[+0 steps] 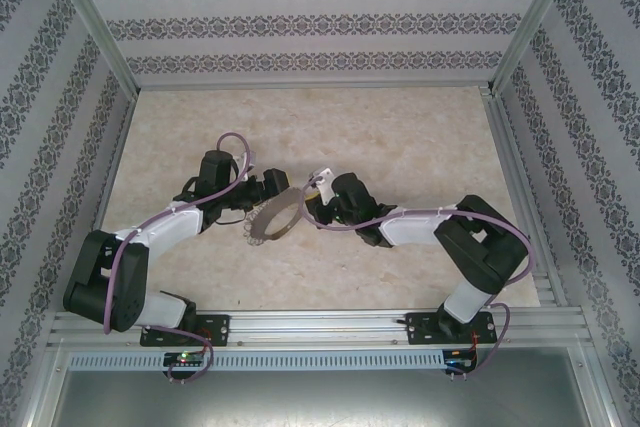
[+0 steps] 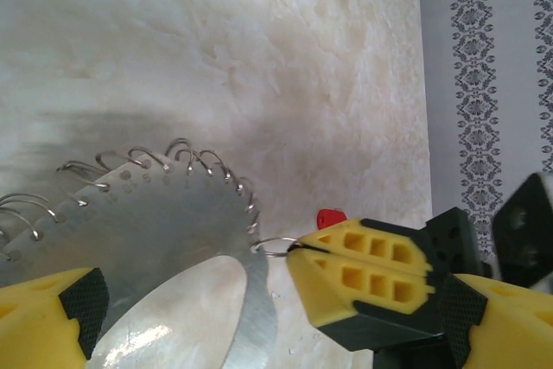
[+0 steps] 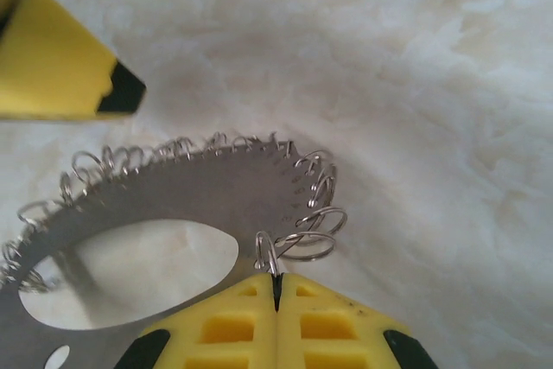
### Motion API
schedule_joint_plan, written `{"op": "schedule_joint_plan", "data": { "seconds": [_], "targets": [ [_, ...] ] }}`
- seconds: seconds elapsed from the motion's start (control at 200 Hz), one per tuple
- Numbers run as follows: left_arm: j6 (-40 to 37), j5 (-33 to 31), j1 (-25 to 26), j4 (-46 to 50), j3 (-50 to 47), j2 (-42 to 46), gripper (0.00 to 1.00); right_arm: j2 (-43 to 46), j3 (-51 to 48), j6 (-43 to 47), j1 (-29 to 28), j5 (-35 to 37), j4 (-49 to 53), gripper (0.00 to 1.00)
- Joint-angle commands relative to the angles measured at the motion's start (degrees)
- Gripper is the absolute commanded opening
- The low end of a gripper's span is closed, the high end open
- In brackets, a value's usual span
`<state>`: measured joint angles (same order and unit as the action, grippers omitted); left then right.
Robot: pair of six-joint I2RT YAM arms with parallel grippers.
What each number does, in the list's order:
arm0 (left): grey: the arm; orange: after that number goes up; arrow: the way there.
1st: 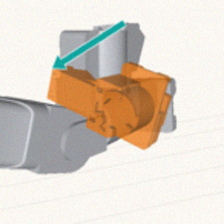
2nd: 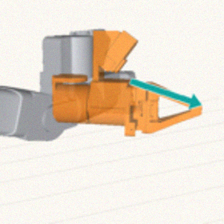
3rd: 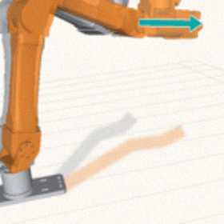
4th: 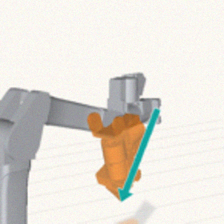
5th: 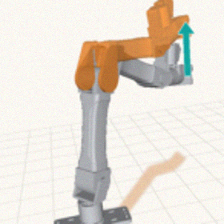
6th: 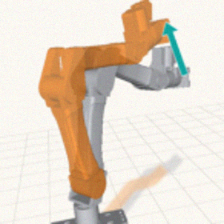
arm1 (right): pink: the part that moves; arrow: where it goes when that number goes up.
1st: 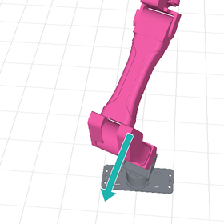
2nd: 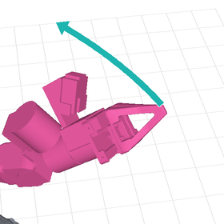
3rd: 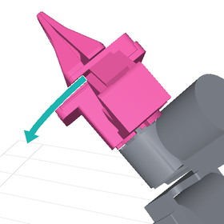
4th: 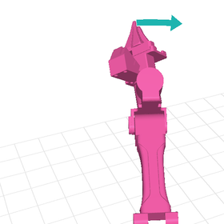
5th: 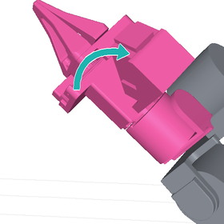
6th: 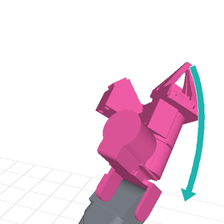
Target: Put the keys on the keyring
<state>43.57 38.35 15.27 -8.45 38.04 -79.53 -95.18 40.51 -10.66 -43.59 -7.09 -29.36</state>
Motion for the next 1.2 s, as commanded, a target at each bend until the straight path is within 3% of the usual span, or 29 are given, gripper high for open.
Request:
{"op": "schedule_joint_plan", "data": {
  "seconds": [0.0,0.335,0.52,0.605,0.944,1.194],
  "targets": [
    [-0.18,1.46,-0.02,-2.71,-0.78,-0.78,1.00,2.36,0.08,-2.30,0.89,-1.72,-5.64,0.00],
    [-2.39,1.50,0.02,-5.74,-2.25,0.20,1.00,1.05,-1.44,-9.38,4.72,-10.80,-12.34,0.00],
    [-3.24,3.13,-0.06,-7.47,-2.26,-0.15,0.94,0.27,-1.43,-10.41,5.66,-13.70,-12.48,0.00],
    [-4.15,3.76,0.05,-7.52,-2.15,-0.10,0.88,-0.44,-1.58,-11.29,6.46,-15.62,-12.72,0.00],
    [-8.52,6.90,2.46,-9.85,-0.96,-0.80,0.43,-1.77,-2.60,-14.17,8.35,-22.10,-15.63,0.00],
    [-8.90,6.62,3.86,-10.37,0.78,-1.03,0.41,-0.49,-4.84,-18.42,8.66,-21.29,-23.59,0.00]
  ]
}}
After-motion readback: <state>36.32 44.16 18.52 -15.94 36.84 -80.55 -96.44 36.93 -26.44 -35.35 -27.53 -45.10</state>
